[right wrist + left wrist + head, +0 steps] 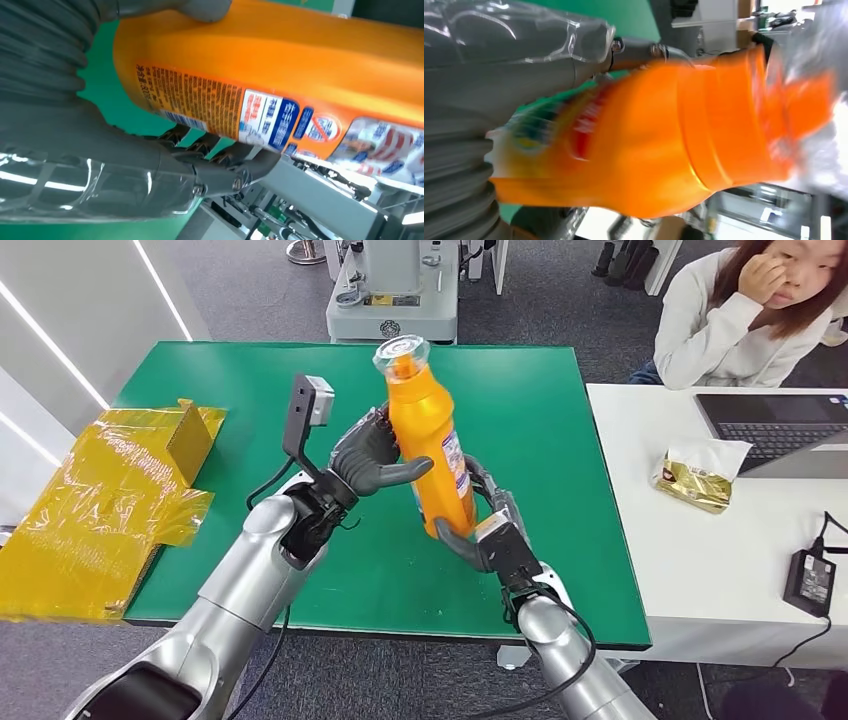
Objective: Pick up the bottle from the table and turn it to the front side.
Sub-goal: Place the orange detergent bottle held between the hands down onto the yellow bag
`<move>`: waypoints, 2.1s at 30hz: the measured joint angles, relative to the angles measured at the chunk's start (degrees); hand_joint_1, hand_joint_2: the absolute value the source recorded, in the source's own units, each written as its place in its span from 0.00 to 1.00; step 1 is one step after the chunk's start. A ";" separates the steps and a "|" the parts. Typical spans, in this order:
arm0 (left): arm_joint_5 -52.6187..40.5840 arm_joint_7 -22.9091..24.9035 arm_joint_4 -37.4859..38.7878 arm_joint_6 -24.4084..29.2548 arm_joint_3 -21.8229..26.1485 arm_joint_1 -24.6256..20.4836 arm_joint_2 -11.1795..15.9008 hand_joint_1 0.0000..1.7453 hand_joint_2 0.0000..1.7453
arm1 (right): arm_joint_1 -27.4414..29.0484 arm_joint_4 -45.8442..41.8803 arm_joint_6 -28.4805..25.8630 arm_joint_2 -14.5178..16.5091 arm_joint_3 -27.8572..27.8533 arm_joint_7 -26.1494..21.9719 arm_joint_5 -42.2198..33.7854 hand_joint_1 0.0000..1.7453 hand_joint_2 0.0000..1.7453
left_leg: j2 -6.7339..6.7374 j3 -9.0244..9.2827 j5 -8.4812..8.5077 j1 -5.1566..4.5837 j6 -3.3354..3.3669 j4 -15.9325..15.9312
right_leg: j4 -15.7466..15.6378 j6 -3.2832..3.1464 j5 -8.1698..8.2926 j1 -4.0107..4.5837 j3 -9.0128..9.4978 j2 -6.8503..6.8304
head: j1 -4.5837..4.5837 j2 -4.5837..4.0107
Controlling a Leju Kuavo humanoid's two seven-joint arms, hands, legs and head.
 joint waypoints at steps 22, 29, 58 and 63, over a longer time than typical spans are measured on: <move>-6.16 -4.24 15.17 4.32 -6.04 -4.37 0.62 0.35 1.00 | -1.71 5.48 -0.49 -1.04 3.58 -0.53 -3.42 1.00 1.00 | -0.01 -0.05 0.02 0.00 0.00 0.00 | 0.01 0.00 0.01 0.00 -0.03 -0.01 | -0.01 0.00; 0.18 -2.46 13.99 1.60 -3.34 -5.51 0.88 0.45 1.00 | -1.89 6.88 -2.14 -1.40 4.50 -1.17 -3.42 1.00 1.00 | -0.01 -0.06 0.02 0.00 0.00 0.01 | 0.01 0.00 0.01 0.00 -0.04 -0.01 | 0.01 0.00; 8.59 0.11 13.02 0.65 0.98 -7.21 -1.50 1.00 1.00 | 8.28 -2.21 -5.70 -2.43 1.48 1.96 2.87 0.00 1.00 | 0.02 -0.09 0.00 -0.01 0.00 0.01 | 0.00 0.00 0.00 -0.01 -0.11 0.03 | -0.01 0.00; -1.87 -6.79 11.20 10.22 0.62 -7.67 -0.74 1.00 1.00 | 11.94 -7.22 -3.88 -3.22 -1.20 2.28 -0.63 0.00 1.00 | 0.01 -0.12 0.00 0.00 0.00 0.01 | 0.00 0.00 0.00 0.00 -0.14 0.03 | 0.01 0.00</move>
